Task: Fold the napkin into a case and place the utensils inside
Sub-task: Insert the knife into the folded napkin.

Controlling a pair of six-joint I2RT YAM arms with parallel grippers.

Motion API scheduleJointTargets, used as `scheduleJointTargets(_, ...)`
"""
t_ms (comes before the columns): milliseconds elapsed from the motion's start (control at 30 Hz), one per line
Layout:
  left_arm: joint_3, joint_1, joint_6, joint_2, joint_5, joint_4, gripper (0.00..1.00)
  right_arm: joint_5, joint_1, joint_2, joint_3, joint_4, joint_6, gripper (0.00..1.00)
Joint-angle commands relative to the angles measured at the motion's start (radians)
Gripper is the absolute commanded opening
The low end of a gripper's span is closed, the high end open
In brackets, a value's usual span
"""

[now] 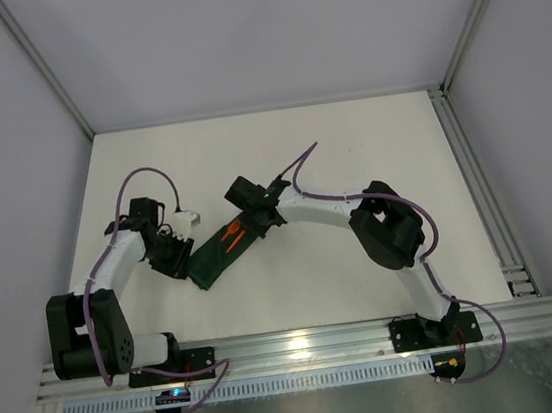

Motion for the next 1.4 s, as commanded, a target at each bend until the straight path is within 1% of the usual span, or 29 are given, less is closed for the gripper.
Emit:
scheduleJointTargets(0,-0.01,0.008,0.01,0.0,0.024,0.027,0.36,0.01,0.008,0.008,0.013,-0.012,0.022,0.04)
scheduleJointTargets(167,-0.018,0.006,0.013,0.014,0.035,0.036,0.35,-0.013,0.023,0.046,0.055,-0.012,0.019,0.03)
scheduleJointTargets(200,-0.018,0.006,0.014,0.014,0.04,0.036,0.33,-0.021,0.028,0.054,0.075,-0.012,0.021,0.04)
scheduleJointTargets(267,-0.026,0.008,0.022,0.008,0.053,0.036,0.31,-0.039,0.042,0.075,0.087,0.0,0.033,0.04)
scheduleJointTargets(333,-0.029,0.006,0.02,0.0,0.05,0.038,0.31,-0.072,0.054,0.082,0.073,0.02,0.056,0.04)
scheduleJointTargets(633,-0.032,0.008,0.025,0.002,0.067,0.043,0.3,-0.093,0.094,0.082,0.082,0.052,0.074,0.04)
scheduleJointTargets(700,-0.032,0.006,0.025,0.003,0.07,0.043,0.28,-0.093,0.1,0.079,0.093,0.051,0.076,0.04)
scheduleJointTargets(1100,-0.032,0.006,0.028,-0.009,0.084,0.036,0.27,-0.131,0.145,0.083,0.067,0.075,0.126,0.04)
scheduleJointTargets(1233,-0.033,0.008,0.031,-0.018,0.086,0.033,0.27,-0.09,0.143,0.08,0.059,0.06,0.126,0.04)
scheduleJointTargets(1367,-0.035,0.006,0.031,-0.028,0.084,0.032,0.27,-0.084,0.143,0.08,0.062,0.057,0.12,0.04)
